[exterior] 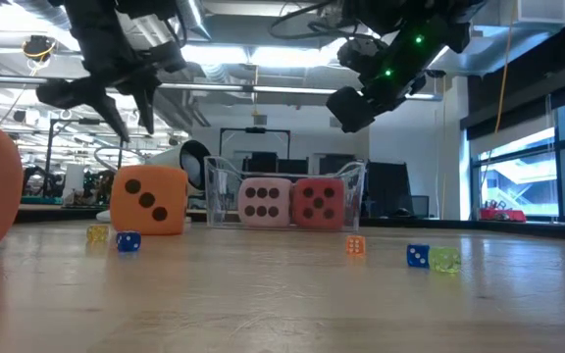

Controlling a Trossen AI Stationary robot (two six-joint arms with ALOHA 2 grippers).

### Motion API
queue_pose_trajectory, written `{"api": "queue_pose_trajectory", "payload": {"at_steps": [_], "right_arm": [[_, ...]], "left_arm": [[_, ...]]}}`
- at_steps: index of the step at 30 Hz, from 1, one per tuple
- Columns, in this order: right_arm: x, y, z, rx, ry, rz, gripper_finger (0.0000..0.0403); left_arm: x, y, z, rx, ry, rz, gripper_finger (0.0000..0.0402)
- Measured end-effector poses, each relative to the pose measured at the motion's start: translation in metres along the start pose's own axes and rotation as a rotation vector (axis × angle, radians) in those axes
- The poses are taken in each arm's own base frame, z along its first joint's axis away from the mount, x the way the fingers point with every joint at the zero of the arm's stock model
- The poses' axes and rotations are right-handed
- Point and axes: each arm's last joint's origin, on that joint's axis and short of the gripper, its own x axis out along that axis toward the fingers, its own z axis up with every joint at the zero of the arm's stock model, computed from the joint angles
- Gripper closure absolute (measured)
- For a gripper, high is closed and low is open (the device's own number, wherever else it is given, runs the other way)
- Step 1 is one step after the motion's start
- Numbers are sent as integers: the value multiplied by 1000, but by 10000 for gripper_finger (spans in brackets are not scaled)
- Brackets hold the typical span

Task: Pick & Place Dice
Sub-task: Put the top large orange die into the transparent bin

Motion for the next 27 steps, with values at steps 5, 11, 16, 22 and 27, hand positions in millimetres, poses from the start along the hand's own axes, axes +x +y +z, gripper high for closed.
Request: {"api": "queue_pose_trajectory", "payload": {"at_steps": [5, 11, 16, 22, 27], "right_arm": [[0, 1, -1, -6, 9, 30, 160], [0, 2, -1, -10, 22, 87, 160], [0, 3, -1, -10, 24, 96, 160], [0, 3, -1, -10, 24, 96, 160], [0, 3, -1, -11, 26, 103, 160]], "left_arm": [[-1, -1, -10, -10, -4, 0, 257], [-2, 7, -17, -58, -78, 75, 233], [3, 9, -21, -102, -72, 64, 198], [24, 19, -28, -157, 1, 23, 173], [39, 19, -31, -171, 41, -112, 169]]}}
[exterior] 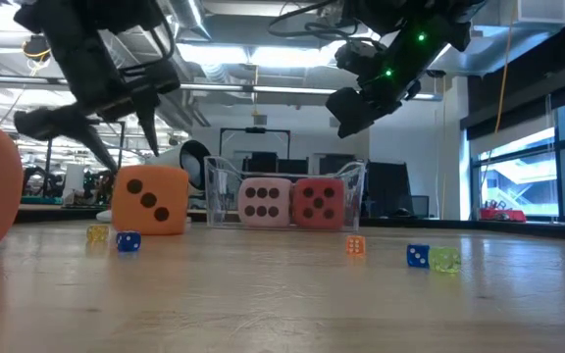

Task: Pick & Place Dice
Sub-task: Put the top large orange die into the transparent bin

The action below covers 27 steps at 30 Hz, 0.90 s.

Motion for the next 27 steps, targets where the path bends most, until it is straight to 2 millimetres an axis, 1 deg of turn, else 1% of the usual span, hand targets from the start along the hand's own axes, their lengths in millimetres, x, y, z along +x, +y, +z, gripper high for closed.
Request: {"api": "queue_pose_trajectory", "payload": {"at_steps": [9, 19, 22, 27], "right_arm": [[0, 0, -1, -5, 5, -1, 160], [0, 0, -1, 0, 5, -1, 160], [0, 0, -1, 2, 5, 0, 160], [0, 0, -1, 3, 4, 0, 160]], "left_arm": [[8, 11, 2, 20, -26, 20, 169], [10, 11, 4, 37, -110, 20, 176], [15, 10, 3, 39, -117, 29, 180], [36, 5, 0, 70, -130, 43, 186]]}}
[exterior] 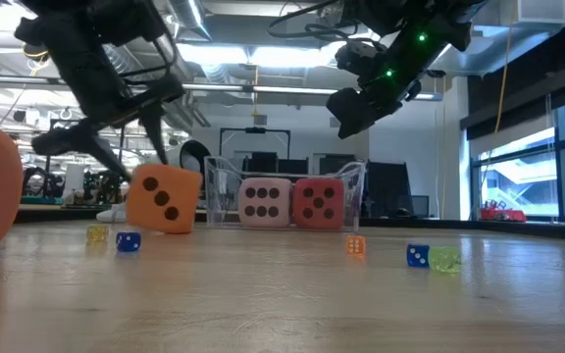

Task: Pick & Place Dice
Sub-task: Put the top large orange die into the transparent bin

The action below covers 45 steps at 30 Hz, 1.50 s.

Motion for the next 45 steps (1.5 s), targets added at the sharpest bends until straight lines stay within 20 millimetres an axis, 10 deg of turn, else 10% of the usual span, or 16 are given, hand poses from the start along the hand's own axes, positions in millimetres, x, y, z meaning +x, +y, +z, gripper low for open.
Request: {"api": "queue_pose_trajectory", "payload": {"at_steps": [8, 16, 30, 45], "right_arm": [[-1, 2, -2, 0, 21, 58, 160], [-5, 4, -6, 0, 36, 49, 160], [-7, -3, -6, 6, 5, -111, 160], [-20, -21, 5, 112, -33, -80, 160]], "left_arm": [[38, -5, -10, 23, 0, 31, 220], [47, -5, -15, 149, -26, 34, 337], [-6, -13, -37, 205, 86, -220, 380], [-40, -50, -23, 339, -223, -636, 380]]}}
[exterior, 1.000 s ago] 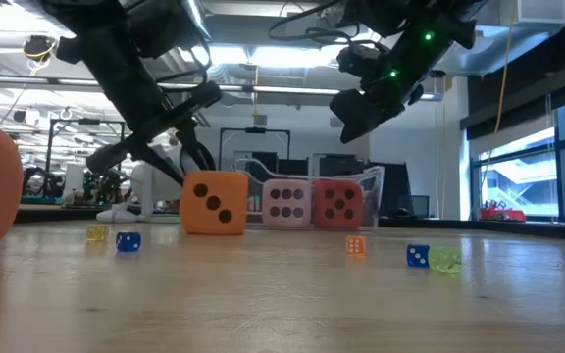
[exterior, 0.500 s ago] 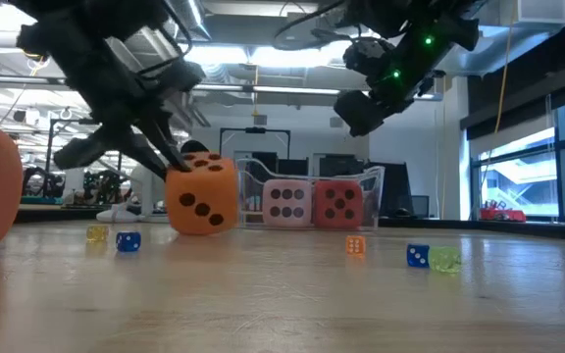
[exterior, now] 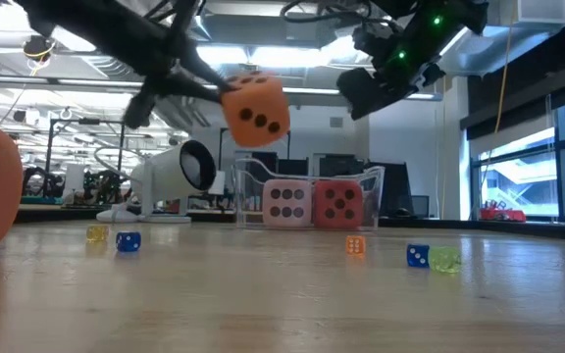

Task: Pick & Place Dice
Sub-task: Put the top large orange die into the transparent bin

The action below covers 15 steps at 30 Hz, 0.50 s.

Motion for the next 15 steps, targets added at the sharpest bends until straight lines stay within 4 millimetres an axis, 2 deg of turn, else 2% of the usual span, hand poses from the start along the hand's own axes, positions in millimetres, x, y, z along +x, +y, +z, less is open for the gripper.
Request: {"api": "queue_pose_trajectory", "payload": {"at_steps": [8, 15], "right_arm": [[-1, -1, 1, 32, 3, 20, 160], [-1, -1, 1, 36, 3, 20, 160]], "left_arm": [[12, 1, 31, 154, -177, -13, 388], [38, 24, 41, 303, -210, 127, 389]]}}
